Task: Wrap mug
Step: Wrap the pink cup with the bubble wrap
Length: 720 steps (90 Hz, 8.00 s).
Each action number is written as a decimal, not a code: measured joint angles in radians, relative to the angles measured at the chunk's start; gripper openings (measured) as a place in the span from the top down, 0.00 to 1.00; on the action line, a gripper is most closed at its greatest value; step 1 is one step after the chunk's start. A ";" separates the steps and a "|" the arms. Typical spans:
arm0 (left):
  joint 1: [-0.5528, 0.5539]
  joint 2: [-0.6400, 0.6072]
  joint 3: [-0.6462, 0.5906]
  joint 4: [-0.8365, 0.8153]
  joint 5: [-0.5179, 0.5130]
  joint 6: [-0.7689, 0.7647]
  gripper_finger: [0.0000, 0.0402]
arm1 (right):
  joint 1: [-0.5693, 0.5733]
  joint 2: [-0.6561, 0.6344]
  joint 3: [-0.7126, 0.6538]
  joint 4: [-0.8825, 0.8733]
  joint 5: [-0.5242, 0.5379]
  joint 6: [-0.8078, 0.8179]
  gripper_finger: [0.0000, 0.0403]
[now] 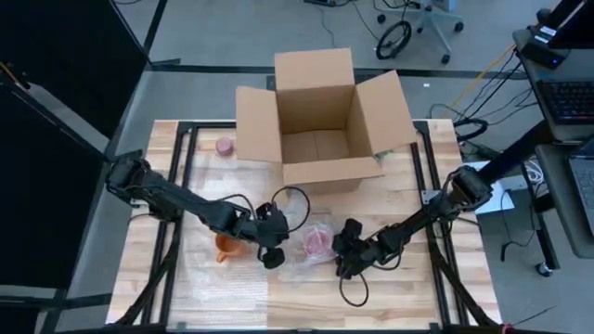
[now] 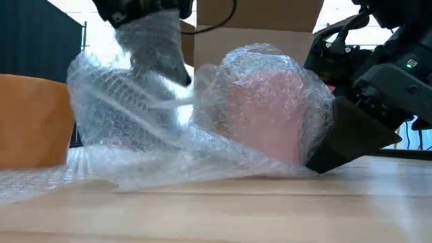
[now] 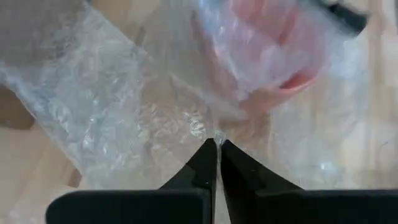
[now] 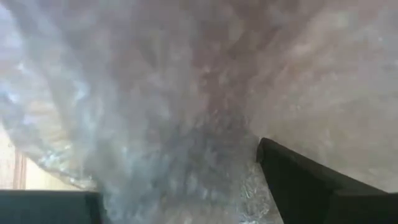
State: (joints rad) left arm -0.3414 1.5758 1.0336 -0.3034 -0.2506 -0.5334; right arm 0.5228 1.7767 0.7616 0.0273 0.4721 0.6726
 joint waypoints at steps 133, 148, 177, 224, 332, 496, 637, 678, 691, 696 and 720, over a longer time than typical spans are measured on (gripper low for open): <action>0.049 0.377 0.179 0.414 0.168 0.125 0.99 | 0.000 0.000 0.000 -0.001 -0.005 0.026 0.47; 0.062 0.390 0.222 0.328 0.202 0.136 0.99 | 0.000 -0.006 0.002 -0.007 -0.020 0.020 0.47; 0.067 0.393 0.227 0.304 0.214 0.181 0.99 | 0.041 -0.252 0.084 -0.319 -0.172 0.074 0.47; 0.067 0.394 0.226 0.293 0.258 0.257 0.99 | -0.042 -0.577 0.099 -0.569 0.026 -0.168 0.47; 0.086 0.399 0.233 0.105 0.378 0.330 0.99 | -0.176 -0.672 0.193 -0.832 -0.325 -0.120 0.47; 0.071 0.426 0.433 -0.069 0.394 0.330 0.98 | 0.035 -0.025 0.011 0.093 -0.006 -0.073 0.47; 0.071 0.505 0.585 -0.307 0.299 0.419 0.66 | 0.031 -0.309 0.036 -0.156 -0.047 0.001 0.47; 0.070 0.506 0.587 -0.306 0.299 0.471 0.66 | 0.002 -0.409 0.293 -0.792 0.018 0.064 0.47; 0.070 0.506 0.587 -0.308 0.299 0.472 0.66 | 0.052 -0.417 0.329 -1.003 0.006 0.087 0.47; 0.070 0.507 0.587 -0.308 0.299 0.472 0.66 | 0.077 -0.417 0.308 -1.025 0.047 0.091 0.47; 0.070 0.507 0.587 -0.306 0.299 0.470 0.66 | 0.108 -0.416 -0.010 -0.556 0.248 -0.102 0.47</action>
State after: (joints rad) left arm -0.2718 2.0823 1.6203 -0.6092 0.0483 -0.0631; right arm 0.6304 1.3609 0.7517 -0.5286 0.7203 0.5706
